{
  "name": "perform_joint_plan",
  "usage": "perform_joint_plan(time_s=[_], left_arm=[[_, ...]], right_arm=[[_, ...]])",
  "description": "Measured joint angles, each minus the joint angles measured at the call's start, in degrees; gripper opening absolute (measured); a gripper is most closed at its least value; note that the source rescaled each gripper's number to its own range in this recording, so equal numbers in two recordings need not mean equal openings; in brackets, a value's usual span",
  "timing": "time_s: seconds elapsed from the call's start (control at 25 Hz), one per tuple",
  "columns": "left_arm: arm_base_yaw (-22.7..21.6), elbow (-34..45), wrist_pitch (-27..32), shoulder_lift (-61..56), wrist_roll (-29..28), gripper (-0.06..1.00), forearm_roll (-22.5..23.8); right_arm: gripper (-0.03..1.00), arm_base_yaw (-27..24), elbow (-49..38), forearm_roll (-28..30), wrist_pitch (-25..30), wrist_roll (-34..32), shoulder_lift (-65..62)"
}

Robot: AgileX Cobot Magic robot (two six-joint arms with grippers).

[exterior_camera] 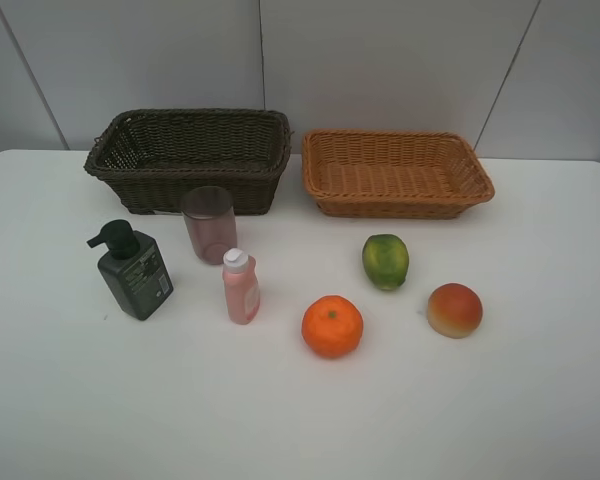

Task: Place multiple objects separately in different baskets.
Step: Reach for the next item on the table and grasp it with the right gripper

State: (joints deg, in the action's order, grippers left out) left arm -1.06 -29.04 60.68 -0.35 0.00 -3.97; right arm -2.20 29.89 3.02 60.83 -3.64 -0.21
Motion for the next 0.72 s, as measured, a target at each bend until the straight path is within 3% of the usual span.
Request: perform_joint_plan(time_s=[0.36, 0.72], left_arm=[[0.0, 0.0, 0.0, 0.0, 0.0, 0.98, 0.0], [0.0, 0.0, 0.0, 0.0, 0.0, 0.98, 0.0]], right_arm=[[0.97, 0.0, 0.2, -0.5, 0.0, 0.0, 11.8], [0.97, 2.4, 9.2, -2.4, -0.1, 0.0, 26.4]])
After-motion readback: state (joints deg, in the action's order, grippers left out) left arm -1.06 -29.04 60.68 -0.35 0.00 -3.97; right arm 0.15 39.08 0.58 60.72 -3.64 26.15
